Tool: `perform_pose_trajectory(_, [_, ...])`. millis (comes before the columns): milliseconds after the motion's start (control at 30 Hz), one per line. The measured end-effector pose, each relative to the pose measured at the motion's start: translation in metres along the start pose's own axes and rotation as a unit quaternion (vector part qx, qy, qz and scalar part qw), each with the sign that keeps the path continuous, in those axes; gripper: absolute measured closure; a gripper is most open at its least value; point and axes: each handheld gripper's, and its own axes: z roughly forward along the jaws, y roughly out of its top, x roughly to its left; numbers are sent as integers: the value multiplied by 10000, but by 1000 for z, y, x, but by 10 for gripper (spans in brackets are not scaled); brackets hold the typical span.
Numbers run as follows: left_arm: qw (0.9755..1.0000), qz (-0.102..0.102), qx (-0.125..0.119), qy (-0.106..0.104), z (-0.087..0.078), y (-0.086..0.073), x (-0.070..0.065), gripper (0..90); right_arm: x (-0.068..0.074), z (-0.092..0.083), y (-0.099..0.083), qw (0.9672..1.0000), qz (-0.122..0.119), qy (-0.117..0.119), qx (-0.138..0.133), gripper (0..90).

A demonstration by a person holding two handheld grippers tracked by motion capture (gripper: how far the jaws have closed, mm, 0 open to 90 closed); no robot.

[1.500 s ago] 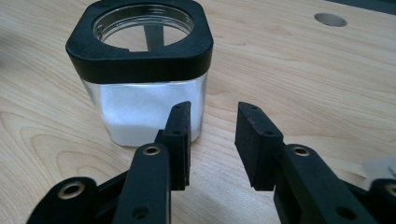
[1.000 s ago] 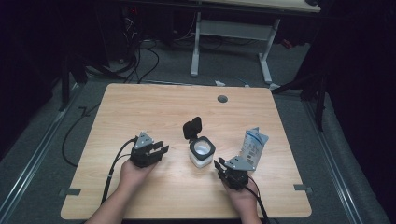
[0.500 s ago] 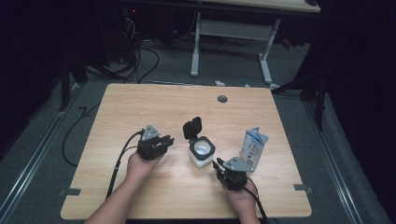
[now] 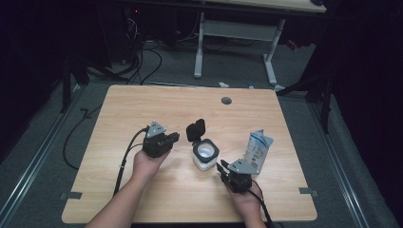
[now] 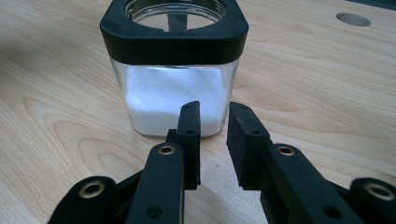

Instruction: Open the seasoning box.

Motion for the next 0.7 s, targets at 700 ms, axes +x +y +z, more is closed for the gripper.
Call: perform_pose_trajectory(700, [9999,74,-79,-81,11,25,-13,900,3,-2,1,10000,-45,83,-18,899])
